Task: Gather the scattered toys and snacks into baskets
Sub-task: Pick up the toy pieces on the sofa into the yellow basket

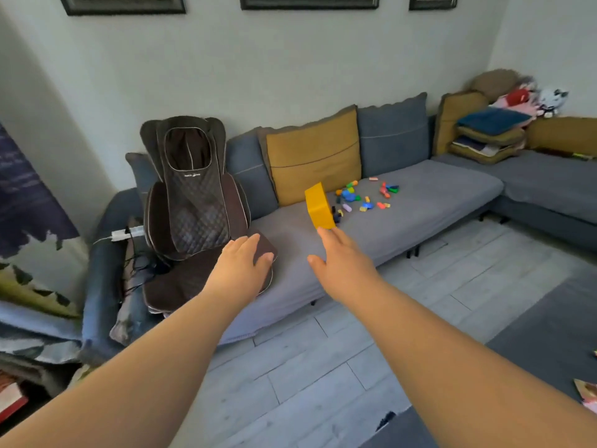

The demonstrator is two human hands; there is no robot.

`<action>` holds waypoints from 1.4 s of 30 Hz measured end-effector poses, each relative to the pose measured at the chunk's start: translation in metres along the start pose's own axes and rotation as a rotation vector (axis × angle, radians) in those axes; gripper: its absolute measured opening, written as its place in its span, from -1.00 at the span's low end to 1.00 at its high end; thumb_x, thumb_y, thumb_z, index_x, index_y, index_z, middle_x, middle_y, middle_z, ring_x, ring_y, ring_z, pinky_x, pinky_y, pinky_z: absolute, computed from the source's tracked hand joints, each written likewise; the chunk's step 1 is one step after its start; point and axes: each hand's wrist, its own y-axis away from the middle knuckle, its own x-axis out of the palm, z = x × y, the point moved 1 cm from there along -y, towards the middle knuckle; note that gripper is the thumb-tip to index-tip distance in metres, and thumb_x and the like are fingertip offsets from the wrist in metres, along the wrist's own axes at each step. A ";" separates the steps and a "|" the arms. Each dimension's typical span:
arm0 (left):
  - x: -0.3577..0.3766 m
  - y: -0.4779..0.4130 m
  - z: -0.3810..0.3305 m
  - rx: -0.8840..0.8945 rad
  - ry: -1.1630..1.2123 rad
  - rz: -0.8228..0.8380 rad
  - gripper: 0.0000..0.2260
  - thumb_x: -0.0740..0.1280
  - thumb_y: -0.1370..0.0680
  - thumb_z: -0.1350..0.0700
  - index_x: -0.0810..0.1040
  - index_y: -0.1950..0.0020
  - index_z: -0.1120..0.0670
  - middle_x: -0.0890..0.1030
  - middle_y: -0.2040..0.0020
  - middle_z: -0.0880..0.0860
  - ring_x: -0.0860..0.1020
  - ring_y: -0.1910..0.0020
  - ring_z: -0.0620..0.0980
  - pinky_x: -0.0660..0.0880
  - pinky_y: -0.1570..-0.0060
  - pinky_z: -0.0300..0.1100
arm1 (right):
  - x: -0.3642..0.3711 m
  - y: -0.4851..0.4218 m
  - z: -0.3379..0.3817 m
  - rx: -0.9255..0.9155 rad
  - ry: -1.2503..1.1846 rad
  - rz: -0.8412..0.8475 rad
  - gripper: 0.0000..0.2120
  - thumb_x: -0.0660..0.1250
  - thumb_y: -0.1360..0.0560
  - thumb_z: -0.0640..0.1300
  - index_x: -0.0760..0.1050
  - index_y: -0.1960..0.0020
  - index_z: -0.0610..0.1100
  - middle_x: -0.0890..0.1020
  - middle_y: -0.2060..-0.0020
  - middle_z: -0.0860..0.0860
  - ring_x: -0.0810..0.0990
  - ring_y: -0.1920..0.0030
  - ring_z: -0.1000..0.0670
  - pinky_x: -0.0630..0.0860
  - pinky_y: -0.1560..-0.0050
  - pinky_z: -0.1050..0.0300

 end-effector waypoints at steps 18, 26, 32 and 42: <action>0.143 -0.433 -0.024 0.153 0.103 0.288 -0.49 0.15 -0.67 -0.03 0.17 -0.57 0.14 0.22 -0.57 0.12 0.17 -0.54 0.09 0.12 -0.41 -0.12 | 0.023 -0.350 -0.146 0.275 -0.004 -0.044 -0.45 0.15 -0.60 0.03 0.07 -0.53 -0.03 0.26 -0.44 -0.05 0.25 -0.41 -0.11 0.27 -0.34 0.00; 0.239 -0.622 -0.061 0.076 0.108 0.240 -0.49 0.15 -0.67 -0.01 0.20 -0.56 0.19 0.23 -0.56 0.17 0.18 -0.54 0.09 0.10 -0.43 -0.15 | 0.029 -0.544 -0.263 0.190 0.035 0.031 -0.46 0.17 -0.59 0.02 0.13 -0.51 -0.07 0.22 -0.47 -0.09 0.19 -0.46 -0.12 0.28 -0.37 -0.10; 0.299 -0.726 -0.073 -0.074 0.158 0.256 -0.49 0.14 -0.67 -0.03 0.19 -0.57 0.16 0.21 -0.58 0.13 0.14 -0.55 0.06 0.10 -0.43 -0.14 | 0.051 -0.667 -0.328 0.131 0.036 0.143 -0.45 0.17 -0.60 0.03 0.13 -0.52 -0.10 0.24 -0.48 -0.11 0.24 -0.44 -0.15 0.26 -0.38 -0.12; 0.403 -0.873 -0.009 -0.306 0.177 0.337 -0.45 0.15 -0.66 -0.08 0.16 -0.58 0.14 0.18 -0.58 0.12 0.13 -0.55 0.10 0.13 -0.46 -0.04 | 0.158 -0.824 -0.414 0.163 -0.053 0.313 -0.58 0.18 -0.57 0.00 0.30 -0.40 -0.10 0.35 -0.40 -0.12 0.34 -0.36 -0.10 0.34 -0.31 -0.08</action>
